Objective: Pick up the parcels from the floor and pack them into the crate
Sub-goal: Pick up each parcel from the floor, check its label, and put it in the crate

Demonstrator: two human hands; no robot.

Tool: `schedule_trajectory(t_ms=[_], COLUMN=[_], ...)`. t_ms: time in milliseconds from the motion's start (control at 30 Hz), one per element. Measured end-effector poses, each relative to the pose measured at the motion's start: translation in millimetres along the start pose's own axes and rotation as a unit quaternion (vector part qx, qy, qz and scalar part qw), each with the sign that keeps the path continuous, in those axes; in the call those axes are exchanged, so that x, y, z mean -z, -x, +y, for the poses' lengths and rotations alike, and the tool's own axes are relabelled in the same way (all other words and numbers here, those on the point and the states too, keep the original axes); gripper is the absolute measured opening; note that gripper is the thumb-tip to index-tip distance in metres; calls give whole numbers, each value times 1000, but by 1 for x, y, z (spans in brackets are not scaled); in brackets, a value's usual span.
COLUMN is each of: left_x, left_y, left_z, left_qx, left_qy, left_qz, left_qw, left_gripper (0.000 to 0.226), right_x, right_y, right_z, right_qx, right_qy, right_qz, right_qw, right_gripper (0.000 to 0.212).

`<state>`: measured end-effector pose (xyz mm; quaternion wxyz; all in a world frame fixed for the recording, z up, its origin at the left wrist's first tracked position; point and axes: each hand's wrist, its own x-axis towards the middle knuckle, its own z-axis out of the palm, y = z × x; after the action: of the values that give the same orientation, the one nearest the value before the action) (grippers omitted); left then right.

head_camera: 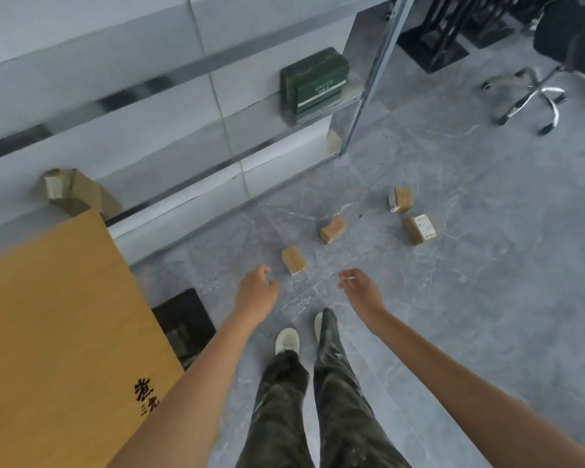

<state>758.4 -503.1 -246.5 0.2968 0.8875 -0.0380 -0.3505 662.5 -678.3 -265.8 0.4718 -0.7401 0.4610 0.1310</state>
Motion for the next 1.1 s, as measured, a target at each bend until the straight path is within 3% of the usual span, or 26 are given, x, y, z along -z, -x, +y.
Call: schedule_trajectory(t_ms=[233, 433, 600, 733, 867, 967, 1033, 1100], left_x=[-57, -163, -270, -333, -376, -398, -403, -400], left_y=[-103, -200, -315, -417, -502, -534, -537, -528], left_z=[-7, -71, -128, -175, -204, -210, -208, -203], left_qx=[30, 104, 77, 110, 191, 238, 261, 251], left_qy=[7, -9, -8, 6, 65, 193, 257, 248], left_qz=[-64, -71, -82, -85, -105, -87, -88, -122], left_qw=[997, 992, 994, 990, 974, 948, 926, 928], left_gripper=[39, 33, 34, 46, 59, 50, 47, 39], right_x=[-40, -123, -205, -256, -306, -342, -354, -345], right_y=[-112, -233, -337, -440, -529, -561, -564, -559], right_z=[7, 74, 161, 222, 257, 263, 266, 268], right_qx=[-53, -119, -57, 27, 36, 12, 9, -4], right_qy=[35, 46, 131, 236, 319, 284, 253, 231], right_qz=[-41, -74, -113, -96, -98, -115, -91, -70], right_qw=[997, 989, 983, 967, 942, 952, 963, 970], right_gripper=[28, 26, 29, 45, 79, 103, 104, 99])
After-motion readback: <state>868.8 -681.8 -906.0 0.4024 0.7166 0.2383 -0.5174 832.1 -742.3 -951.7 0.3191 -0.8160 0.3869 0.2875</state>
